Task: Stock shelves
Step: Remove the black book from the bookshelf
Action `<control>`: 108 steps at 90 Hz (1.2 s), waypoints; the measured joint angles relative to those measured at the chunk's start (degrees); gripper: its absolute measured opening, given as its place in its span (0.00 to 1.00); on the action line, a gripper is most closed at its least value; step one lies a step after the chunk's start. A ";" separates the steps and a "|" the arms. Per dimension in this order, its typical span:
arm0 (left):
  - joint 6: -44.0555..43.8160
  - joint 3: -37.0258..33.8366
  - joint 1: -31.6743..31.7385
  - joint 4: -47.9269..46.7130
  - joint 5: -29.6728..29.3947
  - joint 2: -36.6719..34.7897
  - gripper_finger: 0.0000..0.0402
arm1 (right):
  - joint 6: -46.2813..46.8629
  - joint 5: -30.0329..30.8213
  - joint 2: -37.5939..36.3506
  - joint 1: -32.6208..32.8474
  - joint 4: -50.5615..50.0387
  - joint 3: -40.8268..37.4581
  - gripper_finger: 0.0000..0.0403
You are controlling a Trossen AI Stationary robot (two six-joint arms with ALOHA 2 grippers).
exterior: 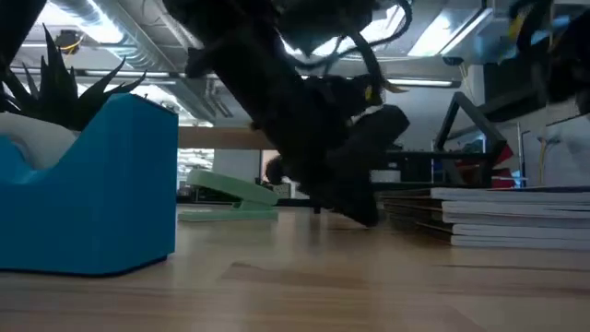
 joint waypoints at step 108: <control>-21.60 0.02 -23.47 -35.13 -31.70 -15.18 0.05 | -49.85 26.48 -10.35 -57.05 42.59 20.23 0.66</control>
